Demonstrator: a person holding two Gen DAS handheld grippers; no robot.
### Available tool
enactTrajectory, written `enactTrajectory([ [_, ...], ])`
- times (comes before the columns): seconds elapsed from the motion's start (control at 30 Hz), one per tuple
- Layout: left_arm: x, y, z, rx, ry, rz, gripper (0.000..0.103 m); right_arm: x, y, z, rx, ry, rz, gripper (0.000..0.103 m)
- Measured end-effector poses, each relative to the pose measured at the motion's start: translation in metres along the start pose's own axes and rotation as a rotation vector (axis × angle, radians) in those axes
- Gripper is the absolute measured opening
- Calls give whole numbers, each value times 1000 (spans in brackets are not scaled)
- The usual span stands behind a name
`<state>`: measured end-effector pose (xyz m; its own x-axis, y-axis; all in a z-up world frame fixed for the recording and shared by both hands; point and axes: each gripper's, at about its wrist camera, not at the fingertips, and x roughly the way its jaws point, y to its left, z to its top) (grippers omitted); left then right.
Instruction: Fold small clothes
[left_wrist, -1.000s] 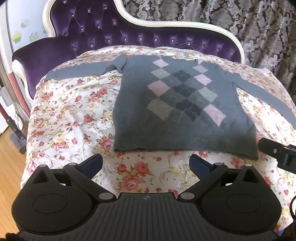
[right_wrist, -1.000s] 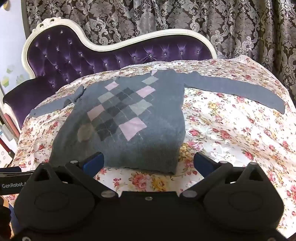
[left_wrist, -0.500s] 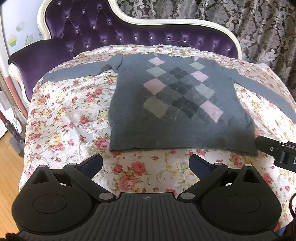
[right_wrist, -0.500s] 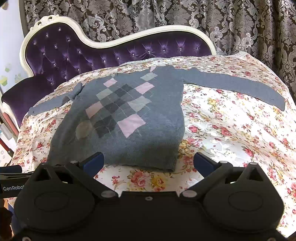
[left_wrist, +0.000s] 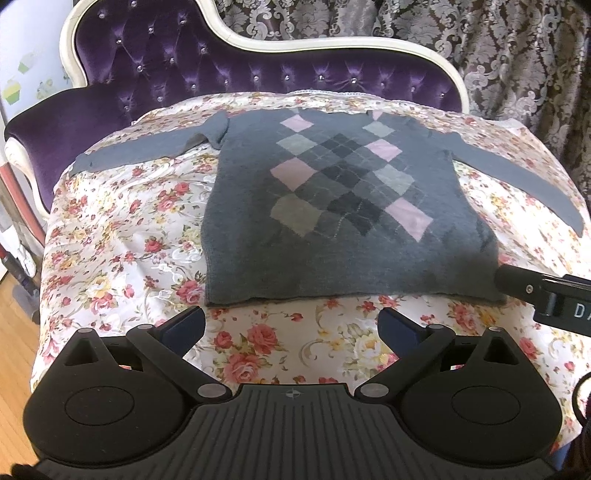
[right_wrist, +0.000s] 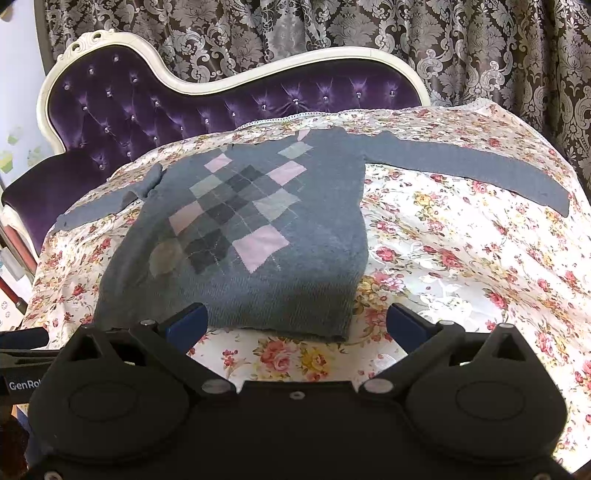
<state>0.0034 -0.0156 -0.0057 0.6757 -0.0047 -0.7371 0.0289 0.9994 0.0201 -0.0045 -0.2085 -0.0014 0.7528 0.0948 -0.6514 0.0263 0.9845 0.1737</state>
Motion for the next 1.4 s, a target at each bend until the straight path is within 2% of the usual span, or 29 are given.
enactTrajectory([
  [1.4, 6, -2, -4, 2, 22, -20, 101, 7, 3, -4, 14, 39, 28, 102],
])
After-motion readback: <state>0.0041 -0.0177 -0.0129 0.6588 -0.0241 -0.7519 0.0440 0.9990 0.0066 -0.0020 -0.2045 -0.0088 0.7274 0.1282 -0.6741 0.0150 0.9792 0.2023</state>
